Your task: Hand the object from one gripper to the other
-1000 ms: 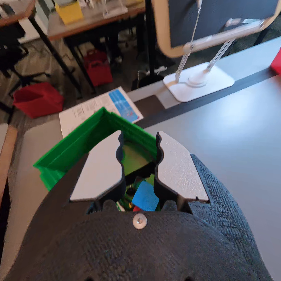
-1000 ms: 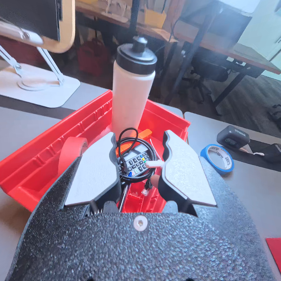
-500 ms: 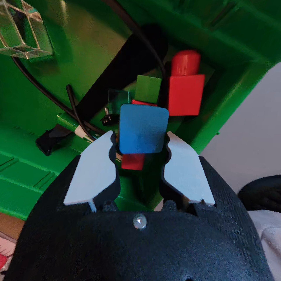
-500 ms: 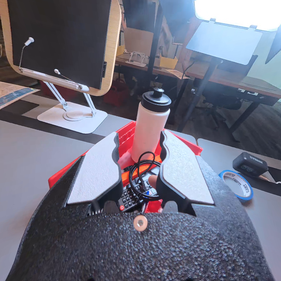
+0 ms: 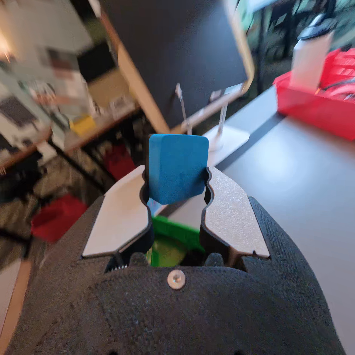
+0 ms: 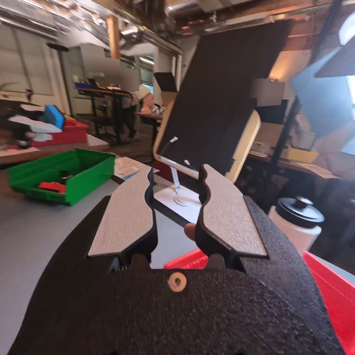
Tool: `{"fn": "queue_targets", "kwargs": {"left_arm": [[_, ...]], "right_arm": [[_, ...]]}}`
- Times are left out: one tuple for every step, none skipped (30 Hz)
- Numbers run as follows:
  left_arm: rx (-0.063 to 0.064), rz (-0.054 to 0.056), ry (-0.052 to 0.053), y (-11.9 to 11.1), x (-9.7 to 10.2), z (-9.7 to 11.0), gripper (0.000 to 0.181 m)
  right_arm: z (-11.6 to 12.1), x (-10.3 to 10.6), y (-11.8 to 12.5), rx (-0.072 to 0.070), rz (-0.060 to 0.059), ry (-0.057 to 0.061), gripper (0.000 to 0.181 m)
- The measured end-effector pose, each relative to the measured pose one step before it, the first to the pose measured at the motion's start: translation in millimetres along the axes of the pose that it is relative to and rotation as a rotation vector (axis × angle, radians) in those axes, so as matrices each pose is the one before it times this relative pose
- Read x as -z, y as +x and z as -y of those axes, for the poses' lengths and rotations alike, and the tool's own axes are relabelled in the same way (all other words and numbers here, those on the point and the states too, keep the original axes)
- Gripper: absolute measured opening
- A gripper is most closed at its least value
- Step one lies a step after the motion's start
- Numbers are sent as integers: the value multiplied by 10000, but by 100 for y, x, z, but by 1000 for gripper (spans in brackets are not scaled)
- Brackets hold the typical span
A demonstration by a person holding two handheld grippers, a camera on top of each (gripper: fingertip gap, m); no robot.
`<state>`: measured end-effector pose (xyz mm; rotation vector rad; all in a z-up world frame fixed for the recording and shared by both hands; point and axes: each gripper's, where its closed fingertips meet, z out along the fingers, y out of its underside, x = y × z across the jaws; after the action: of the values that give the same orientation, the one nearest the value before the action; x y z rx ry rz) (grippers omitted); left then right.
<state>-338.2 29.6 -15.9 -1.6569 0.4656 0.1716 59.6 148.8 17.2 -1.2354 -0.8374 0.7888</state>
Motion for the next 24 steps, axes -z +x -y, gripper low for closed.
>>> {"fn": "queue_targets", "kwargs": {"left_arm": [[-505, 59, 1185, 1174, 38, 2477, 56], [-484, 35, 1026, 1332, -217, 2237, 56], [-416, -67, 883, 1599, -427, 1981, 56], [-331, -92, 747, 1727, -594, 1722, 56], [-284, -227, 683, 2035, -689, 1519, 56], [-248, -316, 631, 2246, -741, 1336, 56], [-219, -342, 476, 2281, -816, 1017, 56], [-243, -451, 288, 2385, -841, 672, 56], [-298, -415, 121, 2236, -826, 378, 56], [-272, -300, 44, 1895, -769, 226, 56], [-177, -384, 24, 1777, -672, 158, 56], [-60, -388, -55, 1516, -565, 24, 56], [13, -101, -213, 722, -429, -286, 56], [111, -36, -196, 117, -192, -417, 57], [362, -334, -80, 164, -24, -368, 56], [704, -257, -187, -174, 13, -515, 55], [919, -255, -79, -335, 58, -351, 56], [1138, -504, 163, -100, 144, 11, 57], [1401, -616, 280, 12, 181, 265, 58], [1567, -601, 345, 8, 151, 413, 60], [1521, -693, 343, 239, 86, 455, 62], [1268, -669, 262, 392, -2, 325, 66], [863, -494, 156, 368, -112, 119, 71], [463, -370, 81, 395, -177, -45, 74]], "right_arm": [[776, -471, -2087, -189, 694, 307, 44], [526, -628, -2071, -70, 620, 215, 44], [291, -731, -2042, 46, 568, 123, 45], [132, -831, -2015, 110, 541, 59, 45], [-40, -878, -1895, 140, 461, -6, 45], [-193, -932, -1743, 158, 392, -49, 45], [-256, -926, -1663, 144, 374, -35, 46], [-250, -894, -1517, 85, 333, -4, 47], [-316, -825, -1426, 47, 356, -20, 48], [-486, -769, -1237, 45, 331, -128, 49], [-672, -660, -844, 146, 164, -258, 48], [-615, -440, -381, 381, -56, -229, 36], [-335, -137, -292, 554, -41, -59, 24], [-339, 41, 146, 537, -157, -212, 23], [-302, 142, 237, 385, -101, -328, 23], [27, 290, 691, 423, -434, -117, 23], [342, 447, 828, 596, -558, 155, 23], [261, 431, 747, 652, -477, 113, 23], [127, 370, 742, 758, -512, 52, 23], [97, 334, 733, 905, -602, 78, 23], [82, 233, 374, 1039, -480, 87, 23], [-8, 115, -30, 1156, -309, 11, 24], [-148, -12, -264, 1234, -284, -85, 23], [-278, -141, -428, 1225, -267, -187, 23]]}}
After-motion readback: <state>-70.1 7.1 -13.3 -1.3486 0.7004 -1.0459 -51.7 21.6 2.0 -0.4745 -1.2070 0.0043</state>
